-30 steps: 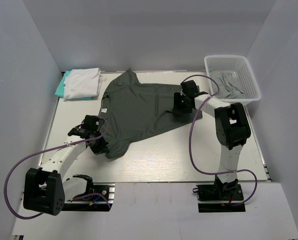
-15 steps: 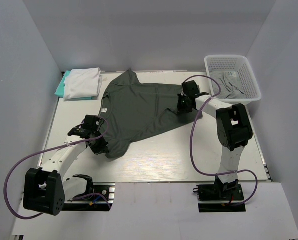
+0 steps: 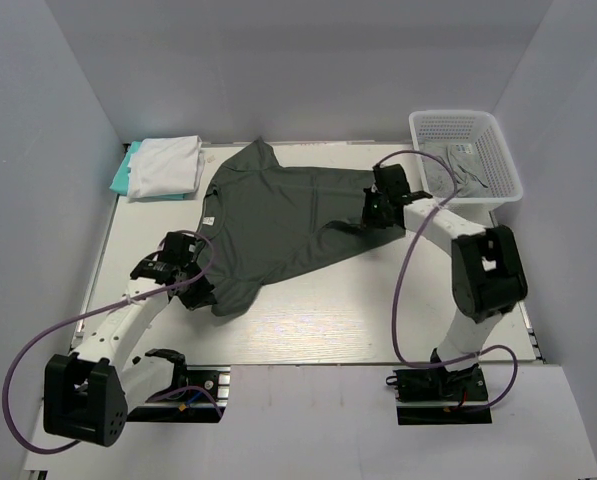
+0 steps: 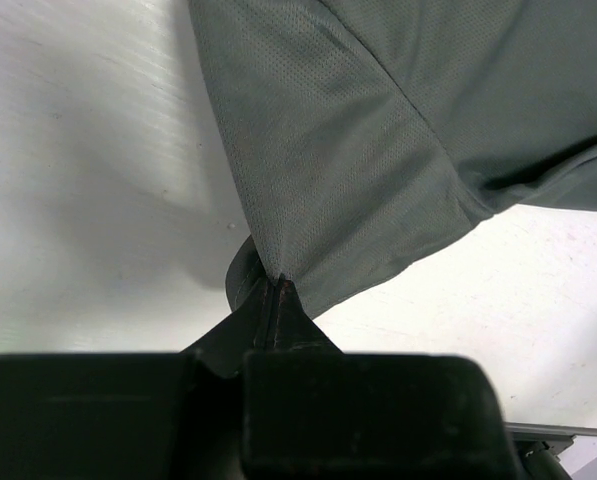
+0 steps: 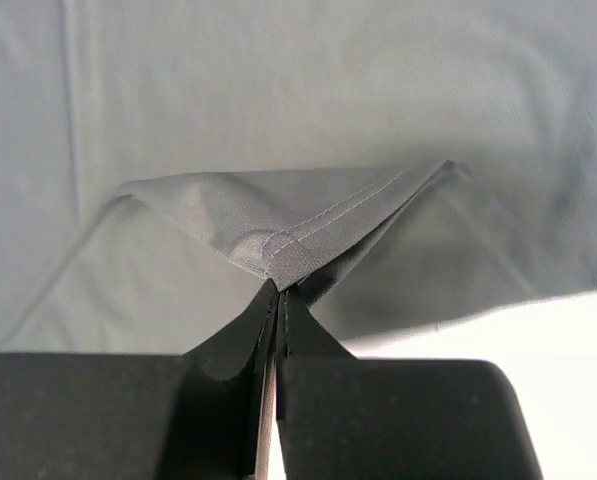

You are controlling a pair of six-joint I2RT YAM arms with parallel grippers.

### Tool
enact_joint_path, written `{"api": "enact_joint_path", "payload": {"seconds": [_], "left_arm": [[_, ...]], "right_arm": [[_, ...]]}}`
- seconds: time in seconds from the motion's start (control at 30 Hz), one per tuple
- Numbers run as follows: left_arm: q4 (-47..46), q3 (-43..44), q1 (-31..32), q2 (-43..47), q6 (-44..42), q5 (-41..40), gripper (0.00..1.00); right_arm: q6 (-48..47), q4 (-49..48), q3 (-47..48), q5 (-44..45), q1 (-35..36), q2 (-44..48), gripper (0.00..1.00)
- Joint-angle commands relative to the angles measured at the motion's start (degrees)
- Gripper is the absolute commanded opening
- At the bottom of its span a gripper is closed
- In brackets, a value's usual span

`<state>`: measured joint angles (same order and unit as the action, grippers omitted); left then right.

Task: Fold and stack the t-shirts
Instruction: Flatten out the tshirt

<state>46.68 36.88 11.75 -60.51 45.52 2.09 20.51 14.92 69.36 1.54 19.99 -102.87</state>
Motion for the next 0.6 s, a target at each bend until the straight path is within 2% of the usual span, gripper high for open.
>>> {"api": "enact_joint_path", "payload": {"seconds": [0.0, 0.13, 0.27, 0.43, 0.57], "left_arm": [[1.75, 0.82, 0.12, 2.15, 0.27, 0.02, 0.0], [3.16, 0.82, 0.12, 2.15, 0.27, 1.16, 0.0], [4.3, 0.82, 0.64, 2.15, 0.27, 4.5, 0.0], [12.45, 2.14, 0.64, 2.15, 1.59, 3.28, 0.0], [15.54, 2.14, 0.64, 0.75, 2.12, 2.66, 0.0]], "right_arm": [[0.58, 4.22, -5.44, 1.7, -0.04, 10.63, 0.0], [2.25, 12.82, -11.24, 3.81, -0.04, 17.43, 0.0], [4.44, 20.58, -19.41, 10.49, -0.04, 29.7, 0.0], [7.34, 26.48, -24.53, 12.61, -0.21, 39.31, 0.0], [9.63, 31.2, -27.7, 14.98, -0.12, 41.96, 0.0]]}}
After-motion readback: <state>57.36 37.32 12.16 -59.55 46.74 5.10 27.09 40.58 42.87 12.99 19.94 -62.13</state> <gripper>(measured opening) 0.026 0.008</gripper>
